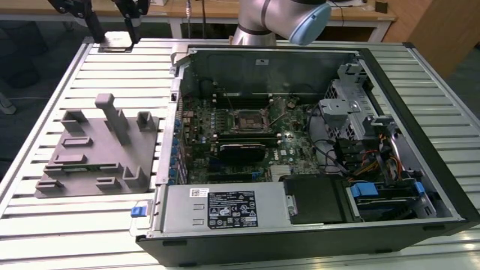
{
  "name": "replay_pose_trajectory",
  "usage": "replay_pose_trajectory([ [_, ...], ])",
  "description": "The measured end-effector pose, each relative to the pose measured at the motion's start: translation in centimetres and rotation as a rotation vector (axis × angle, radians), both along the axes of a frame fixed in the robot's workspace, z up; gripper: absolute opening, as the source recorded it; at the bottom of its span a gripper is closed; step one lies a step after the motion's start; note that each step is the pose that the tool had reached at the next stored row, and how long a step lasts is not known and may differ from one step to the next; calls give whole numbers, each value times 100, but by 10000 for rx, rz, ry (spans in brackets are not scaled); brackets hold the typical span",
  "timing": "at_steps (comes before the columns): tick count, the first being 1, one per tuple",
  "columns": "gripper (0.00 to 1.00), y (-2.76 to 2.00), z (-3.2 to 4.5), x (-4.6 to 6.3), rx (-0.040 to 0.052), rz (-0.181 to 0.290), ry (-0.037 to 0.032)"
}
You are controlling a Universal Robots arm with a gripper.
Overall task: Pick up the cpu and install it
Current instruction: 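Pick up the cpu and move it towards the insertion slot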
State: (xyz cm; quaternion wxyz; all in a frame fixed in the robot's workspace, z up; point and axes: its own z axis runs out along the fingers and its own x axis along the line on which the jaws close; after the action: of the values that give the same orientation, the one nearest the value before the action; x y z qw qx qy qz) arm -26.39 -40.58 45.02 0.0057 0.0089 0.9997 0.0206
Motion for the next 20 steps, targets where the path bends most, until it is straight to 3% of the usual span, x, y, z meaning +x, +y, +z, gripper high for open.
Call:
replay_pose_trajectory([
  [20,53,0,0,307,0,1,2],
])
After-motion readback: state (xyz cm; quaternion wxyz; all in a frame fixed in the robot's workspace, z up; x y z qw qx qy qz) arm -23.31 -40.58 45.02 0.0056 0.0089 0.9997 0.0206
